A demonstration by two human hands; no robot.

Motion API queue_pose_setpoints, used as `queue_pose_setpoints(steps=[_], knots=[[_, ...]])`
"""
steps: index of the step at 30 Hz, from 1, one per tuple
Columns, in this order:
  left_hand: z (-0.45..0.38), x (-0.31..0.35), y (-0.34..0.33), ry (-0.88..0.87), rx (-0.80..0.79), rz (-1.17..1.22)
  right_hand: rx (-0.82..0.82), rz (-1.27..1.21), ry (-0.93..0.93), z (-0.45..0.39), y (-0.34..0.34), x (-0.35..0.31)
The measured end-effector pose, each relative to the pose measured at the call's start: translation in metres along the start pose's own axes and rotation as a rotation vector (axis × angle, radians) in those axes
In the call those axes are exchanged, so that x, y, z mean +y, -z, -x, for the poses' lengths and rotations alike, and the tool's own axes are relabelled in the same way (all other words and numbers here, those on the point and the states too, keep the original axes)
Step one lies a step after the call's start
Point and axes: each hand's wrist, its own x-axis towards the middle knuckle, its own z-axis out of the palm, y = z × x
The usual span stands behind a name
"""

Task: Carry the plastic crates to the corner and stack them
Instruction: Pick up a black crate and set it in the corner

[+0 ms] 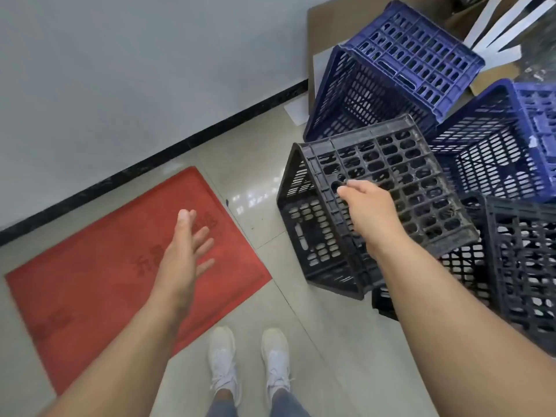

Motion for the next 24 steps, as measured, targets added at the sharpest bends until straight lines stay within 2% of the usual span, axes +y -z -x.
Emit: queue_pose_setpoints(steps=[3, 8, 16, 24], knots=[[-0.025, -0.021, 0.004, 0.035, -0.017, 0.005, 0.047, 0.288, 0.027, -0.025, -0.024, 0.012], [-0.059, -0.047, 0.004, 0.07, -0.056, 0.013, 0.079, 0.582, -0.095, -0.054, -0.064, 0.03], [-0.108, -0.091, 0.006, 0.117, -0.082, 0.008, 0.299, 0.654, -0.046, -0.089, -0.096, 0.058], [-0.143, -0.13, 0.002, 0.374, -0.111, 0.162, 0.553, 0.737, 0.16, -0.096, -0.106, 0.074]])
